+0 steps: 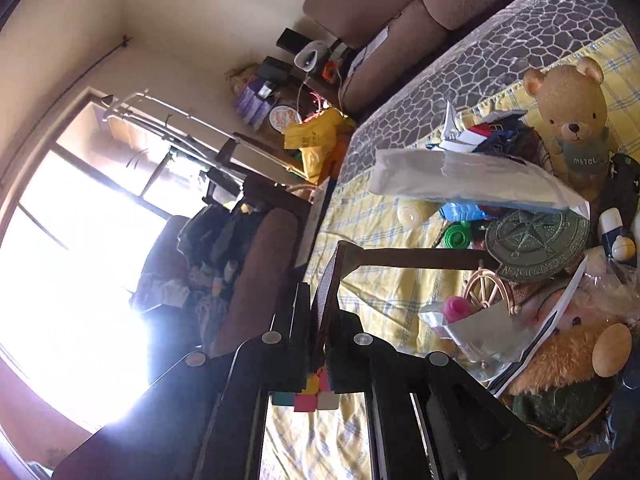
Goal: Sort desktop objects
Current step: 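Hold the cube in the left gripper while the right gripper grasps the brown leather tag, then carry the cube and leather tag over the yellow tub with both grippers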
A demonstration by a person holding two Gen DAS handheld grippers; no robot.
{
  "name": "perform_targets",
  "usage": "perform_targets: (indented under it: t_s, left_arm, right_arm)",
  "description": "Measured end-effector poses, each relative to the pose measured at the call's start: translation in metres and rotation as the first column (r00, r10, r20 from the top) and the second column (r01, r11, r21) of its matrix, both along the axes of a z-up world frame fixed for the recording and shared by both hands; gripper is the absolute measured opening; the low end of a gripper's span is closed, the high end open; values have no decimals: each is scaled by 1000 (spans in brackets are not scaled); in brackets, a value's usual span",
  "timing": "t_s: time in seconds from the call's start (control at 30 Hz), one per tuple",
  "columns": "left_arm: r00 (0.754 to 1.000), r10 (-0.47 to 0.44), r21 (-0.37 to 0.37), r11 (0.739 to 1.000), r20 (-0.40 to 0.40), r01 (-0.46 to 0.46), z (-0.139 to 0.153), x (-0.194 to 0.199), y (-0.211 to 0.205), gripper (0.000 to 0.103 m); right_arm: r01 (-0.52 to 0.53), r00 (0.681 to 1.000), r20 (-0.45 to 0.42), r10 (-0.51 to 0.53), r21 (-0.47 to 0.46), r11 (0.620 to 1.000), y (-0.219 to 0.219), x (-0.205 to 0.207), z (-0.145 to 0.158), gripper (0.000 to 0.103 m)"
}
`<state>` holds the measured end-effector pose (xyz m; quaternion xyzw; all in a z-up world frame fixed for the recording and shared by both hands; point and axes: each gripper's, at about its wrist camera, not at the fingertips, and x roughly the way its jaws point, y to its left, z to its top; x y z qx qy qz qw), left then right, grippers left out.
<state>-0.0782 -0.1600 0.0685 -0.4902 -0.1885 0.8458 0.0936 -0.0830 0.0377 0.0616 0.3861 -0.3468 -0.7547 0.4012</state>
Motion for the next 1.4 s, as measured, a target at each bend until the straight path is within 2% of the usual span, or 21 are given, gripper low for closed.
perform_targets:
  t_s: [0.17, 0.3, 0.5, 0.7, 0.9, 1.2, 1.4]
  left_arm:
    - [1000, -2, 7, 1000, -10, 2, 4, 1, 1, 59]
    - [1000, -3, 13, 1000, -16, 3, 7, 2, 1, 59]
    - [999, -11, 31, 999, -42, 12, 19, 4, 5, 59]
    - [997, -32, 68, 997, -69, 37, 38, 5, 19, 59]
    - [993, -83, 103, 990, -88, 92, 59, 4, 52, 59]
    - [975, -199, 154, 965, -102, 213, 97, -15, 120, 59]
    - [945, -293, 110, 945, -142, 310, 136, -33, 186, 59]
  right_arm:
    - [-2, 995, -96, -7, -100, 995, 8, 7, 29, 5]
    - [-25, 984, -179, 0, -138, 990, 9, 18, 60, 5]
    - [-38, 974, -227, 8, -129, 991, 10, 30, 78, 5]
    - [9, 969, -245, -32, -93, 996, 26, 36, 81, 5]
    - [128, 951, -280, -132, -31, 991, 68, 43, 105, 5]
    - [309, 907, -305, -291, 12, 951, 165, 69, 130, 5]
    - [396, 883, -288, -371, 31, 918, 216, 81, 129, 5]
